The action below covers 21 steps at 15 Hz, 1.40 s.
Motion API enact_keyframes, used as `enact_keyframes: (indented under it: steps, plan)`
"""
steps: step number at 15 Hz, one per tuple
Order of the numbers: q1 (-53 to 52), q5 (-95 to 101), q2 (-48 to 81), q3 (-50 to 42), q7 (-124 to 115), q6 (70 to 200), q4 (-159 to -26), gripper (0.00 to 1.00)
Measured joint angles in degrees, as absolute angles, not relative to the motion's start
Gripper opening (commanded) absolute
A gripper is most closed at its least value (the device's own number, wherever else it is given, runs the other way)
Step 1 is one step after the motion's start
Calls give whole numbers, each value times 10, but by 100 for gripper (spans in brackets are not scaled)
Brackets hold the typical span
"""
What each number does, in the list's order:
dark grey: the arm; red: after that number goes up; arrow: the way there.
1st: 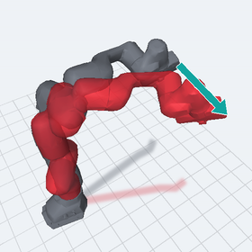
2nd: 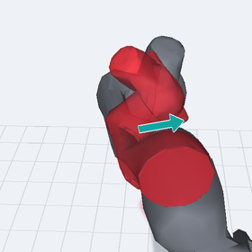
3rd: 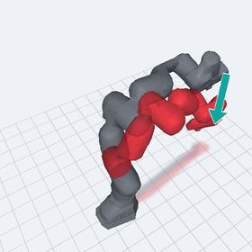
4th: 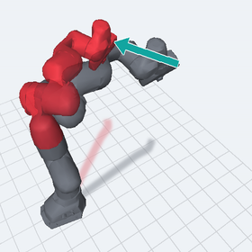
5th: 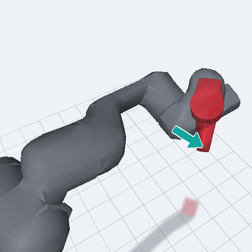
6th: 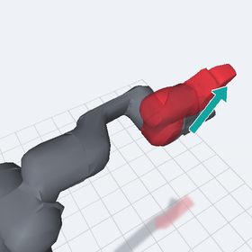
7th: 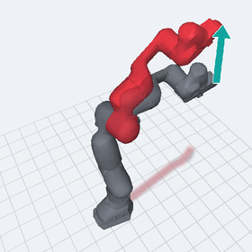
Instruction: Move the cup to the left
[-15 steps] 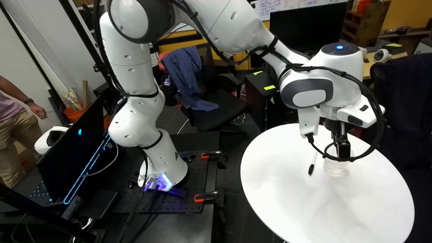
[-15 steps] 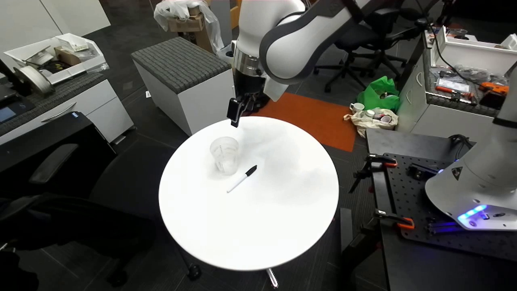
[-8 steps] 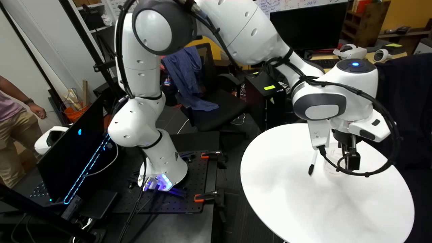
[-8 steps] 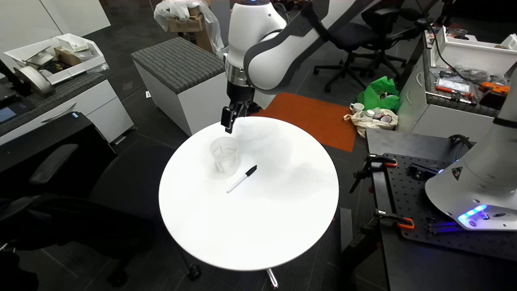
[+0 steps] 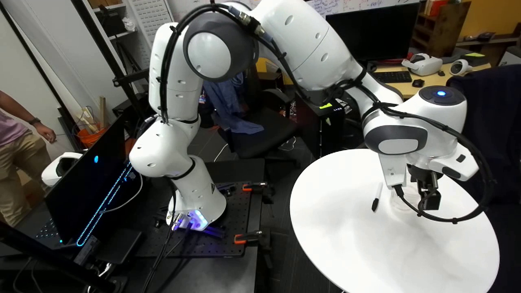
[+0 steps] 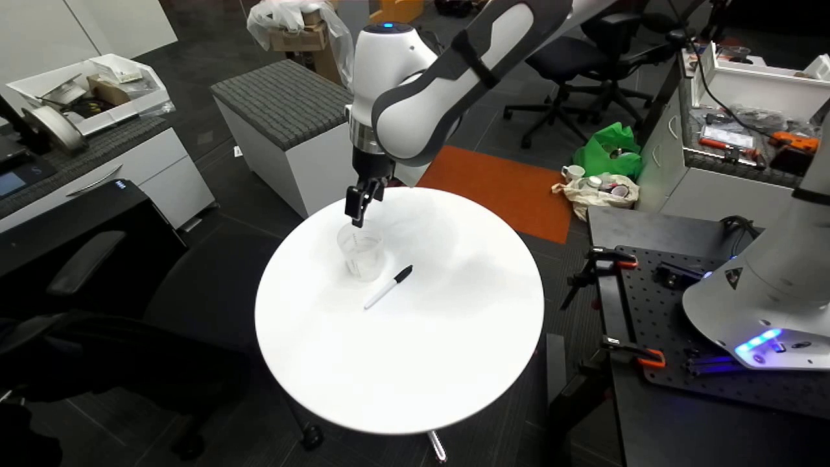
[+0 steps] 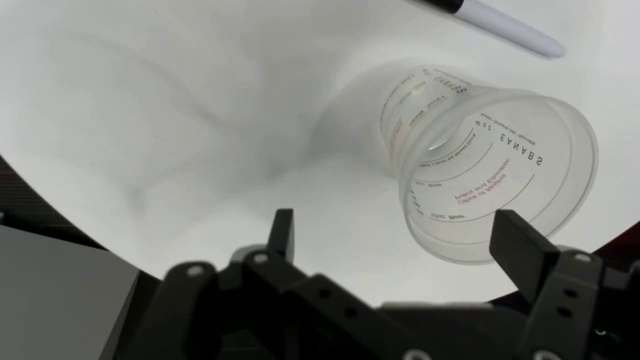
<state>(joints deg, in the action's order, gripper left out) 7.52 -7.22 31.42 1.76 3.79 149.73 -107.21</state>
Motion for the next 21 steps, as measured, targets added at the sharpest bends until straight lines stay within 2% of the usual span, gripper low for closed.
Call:
enact_keyframes:
  steps: [6, 8, 9, 10, 11, 12, 14, 15, 18, 21]
  plan:
    - [81, -73, 352, 26, 44, 1478, -1034, 100]
    - [81, -73, 360, 27, 44, 1464, -1023, 87]
    - [81, -73, 363, 27, 44, 1457, -1017, 78]
    - [81, -73, 365, 28, 44, 1450, -1012, 73]
    - [80, -73, 367, 28, 44, 1445, -1008, 73]
    - [80, -73, 369, 28, 44, 1441, -1003, 64]
    - [80, -73, 372, 28, 44, 1433, -997, 58]
    - [80, -73, 373, 28, 44, 1430, -994, 45]
    - [80, -73, 376, 28, 44, 1423, -986, 26]
    - [79, -73, 380, 28, 44, 1420, -981, 0]
